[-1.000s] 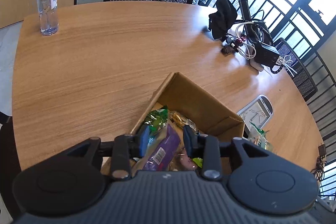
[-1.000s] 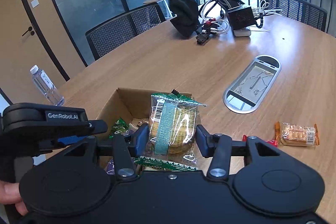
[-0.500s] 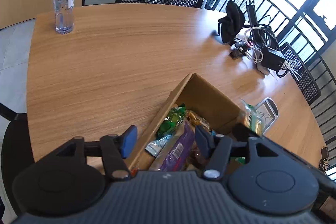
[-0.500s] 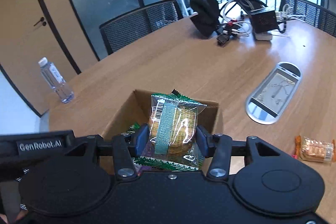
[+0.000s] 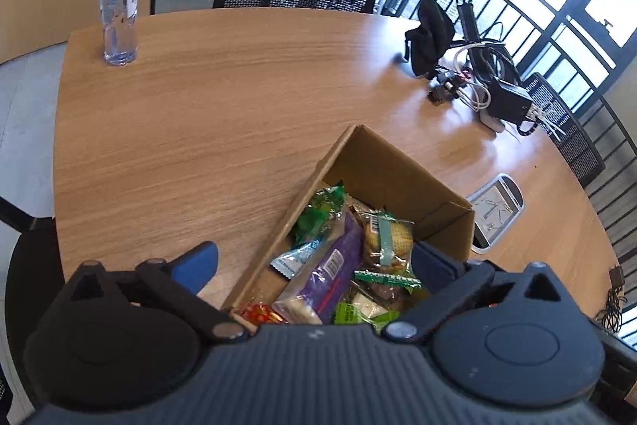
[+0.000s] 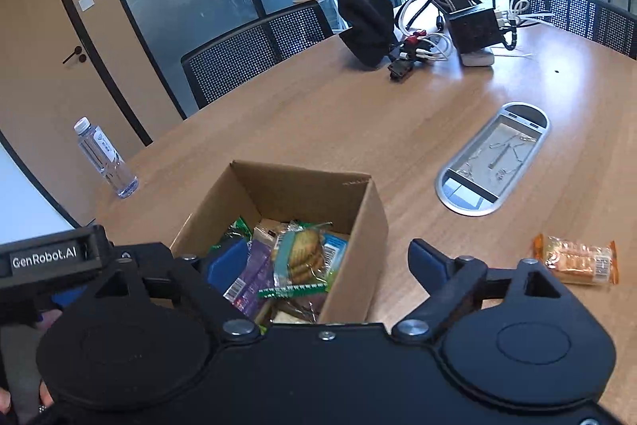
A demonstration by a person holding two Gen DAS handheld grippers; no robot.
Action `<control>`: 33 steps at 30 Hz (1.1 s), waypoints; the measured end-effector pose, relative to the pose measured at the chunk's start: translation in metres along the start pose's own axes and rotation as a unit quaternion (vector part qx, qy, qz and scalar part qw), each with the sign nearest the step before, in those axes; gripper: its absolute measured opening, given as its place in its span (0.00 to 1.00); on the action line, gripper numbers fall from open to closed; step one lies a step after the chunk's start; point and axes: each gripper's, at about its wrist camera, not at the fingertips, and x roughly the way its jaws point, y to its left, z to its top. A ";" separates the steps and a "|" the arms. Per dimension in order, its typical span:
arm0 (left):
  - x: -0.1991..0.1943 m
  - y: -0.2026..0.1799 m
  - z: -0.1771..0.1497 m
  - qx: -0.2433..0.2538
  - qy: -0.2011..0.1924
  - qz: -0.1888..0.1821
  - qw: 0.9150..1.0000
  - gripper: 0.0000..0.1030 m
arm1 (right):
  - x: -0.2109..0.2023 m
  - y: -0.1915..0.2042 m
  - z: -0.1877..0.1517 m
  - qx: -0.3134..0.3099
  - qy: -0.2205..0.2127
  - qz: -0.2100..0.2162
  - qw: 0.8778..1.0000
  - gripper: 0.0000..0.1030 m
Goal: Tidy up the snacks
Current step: 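Open left gripper to drop the green packet while right gripper releases the cookie packet, then withdraw both grippers from the box toward the red bar and cracker packet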
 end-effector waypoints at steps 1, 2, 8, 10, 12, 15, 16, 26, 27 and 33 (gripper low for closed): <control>-0.001 -0.001 0.000 0.003 -0.001 0.000 1.000 1.00 | -0.002 -0.002 -0.001 0.001 0.002 -0.001 1.000 0.87; -0.003 -0.002 -0.001 0.006 -0.003 0.000 1.000 1.00 | -0.005 -0.004 -0.003 0.002 0.003 0.000 1.000 0.87; -0.015 -0.011 -0.007 0.031 -0.010 0.000 0.999 1.00 | -0.027 -0.015 -0.008 -0.001 0.001 -0.004 1.000 1.00; -0.021 -0.015 -0.009 0.042 -0.015 -0.001 0.999 1.00 | -0.036 -0.018 -0.010 -0.004 -0.004 -0.004 1.000 1.00; -0.027 -0.021 -0.012 0.057 -0.019 0.001 0.998 1.00 | -0.045 -0.020 -0.011 -0.008 -0.007 -0.009 1.000 1.00; -0.034 -0.028 -0.017 0.073 -0.020 -0.003 0.997 1.00 | -0.059 -0.023 -0.013 -0.011 -0.016 -0.016 1.000 1.00; -0.036 -0.031 -0.020 0.079 -0.020 -0.006 0.997 1.00 | -0.063 -0.025 -0.013 -0.011 -0.017 -0.017 1.000 1.00; -0.044 -0.066 -0.046 0.140 -0.002 -0.032 0.990 1.00 | -0.088 -0.043 -0.028 -0.018 -0.027 -0.042 0.999 1.00; -0.043 -0.070 -0.048 0.144 0.000 -0.035 0.989 1.00 | -0.090 -0.046 -0.029 -0.017 -0.028 -0.047 0.998 1.00; -0.036 -0.093 -0.056 0.162 0.024 -0.054 0.985 1.00 | -0.099 -0.068 -0.037 0.000 -0.027 -0.071 0.997 1.00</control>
